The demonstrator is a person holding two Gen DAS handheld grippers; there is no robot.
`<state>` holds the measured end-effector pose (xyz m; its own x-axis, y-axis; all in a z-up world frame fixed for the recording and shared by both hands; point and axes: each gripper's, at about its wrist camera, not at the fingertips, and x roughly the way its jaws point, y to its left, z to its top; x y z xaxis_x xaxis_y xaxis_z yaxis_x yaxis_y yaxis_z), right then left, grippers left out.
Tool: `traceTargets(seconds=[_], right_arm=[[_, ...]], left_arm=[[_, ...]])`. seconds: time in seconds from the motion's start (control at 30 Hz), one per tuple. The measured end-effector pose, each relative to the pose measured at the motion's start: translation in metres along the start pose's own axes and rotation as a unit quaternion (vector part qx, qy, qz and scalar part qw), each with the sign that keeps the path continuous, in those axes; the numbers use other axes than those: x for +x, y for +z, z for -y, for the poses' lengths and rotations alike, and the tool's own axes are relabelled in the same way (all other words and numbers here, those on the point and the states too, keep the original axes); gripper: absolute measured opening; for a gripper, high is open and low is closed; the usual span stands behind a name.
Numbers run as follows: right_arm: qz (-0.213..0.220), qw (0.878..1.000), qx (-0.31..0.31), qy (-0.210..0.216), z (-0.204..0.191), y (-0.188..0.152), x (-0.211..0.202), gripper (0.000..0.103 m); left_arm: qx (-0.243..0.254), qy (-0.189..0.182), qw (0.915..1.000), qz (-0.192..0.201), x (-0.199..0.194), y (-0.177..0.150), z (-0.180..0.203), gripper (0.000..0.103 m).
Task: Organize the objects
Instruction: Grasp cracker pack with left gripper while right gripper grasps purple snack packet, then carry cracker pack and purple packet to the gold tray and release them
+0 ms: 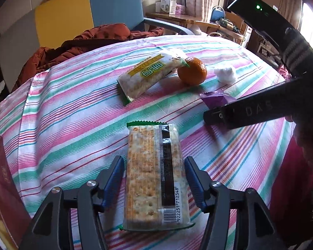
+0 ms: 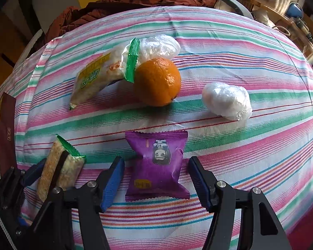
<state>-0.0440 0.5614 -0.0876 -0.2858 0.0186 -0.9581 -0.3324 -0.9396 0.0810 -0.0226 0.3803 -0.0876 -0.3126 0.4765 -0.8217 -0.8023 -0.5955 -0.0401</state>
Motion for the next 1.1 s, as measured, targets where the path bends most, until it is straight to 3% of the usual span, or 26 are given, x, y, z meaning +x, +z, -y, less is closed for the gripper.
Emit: traceTargets(seconds=[0.23,0.3,0.33,0.6,0.73,0.83,0.93,1.0,1.1], right_arm=[[-0.002,1.000,-0.012,-0.012,0.006,0.000,-0.001,0.063],[0.006,1.000,-0.016,-0.025,0.008,0.000,-0.004,0.042],[0.014,0.999,-0.015,-0.028,0.008,0.001,-0.006,0.039],[0.037,0.999,-0.026,0.004,0.016,0.006,-0.018,0.039],[0.026,0.999,-0.043,0.012,-0.013,0.007,-0.005,0.039],[0.034,0.999,-0.018,0.020,-0.001,0.008,-0.009,0.039],[0.062,0.996,0.050,0.029,0.023,0.004,-0.020,0.039],[0.058,0.995,0.080,0.024,0.037,0.004,-0.018,0.039],[0.043,0.997,0.059,0.018,0.020,0.008,-0.007,0.039]], left_arm=[[-0.006,0.004,0.9999,0.011,0.000,-0.003,0.001,0.062],[-0.005,0.008,0.9998,0.015,-0.001,-0.005,0.003,0.062],[-0.004,0.011,0.9998,0.018,-0.002,-0.005,0.003,0.062],[-0.010,0.020,0.9995,0.024,-0.006,-0.010,0.003,0.055],[-0.015,0.018,0.9995,0.023,-0.010,-0.013,0.002,0.052],[-0.018,0.017,0.9995,0.020,-0.013,-0.016,0.001,0.049],[-0.015,0.016,0.9995,0.021,-0.017,-0.021,0.001,0.048],[-0.015,0.015,0.9996,0.020,-0.019,-0.023,0.001,0.048],[-0.013,0.017,0.9996,0.020,-0.024,-0.028,0.002,0.048]])
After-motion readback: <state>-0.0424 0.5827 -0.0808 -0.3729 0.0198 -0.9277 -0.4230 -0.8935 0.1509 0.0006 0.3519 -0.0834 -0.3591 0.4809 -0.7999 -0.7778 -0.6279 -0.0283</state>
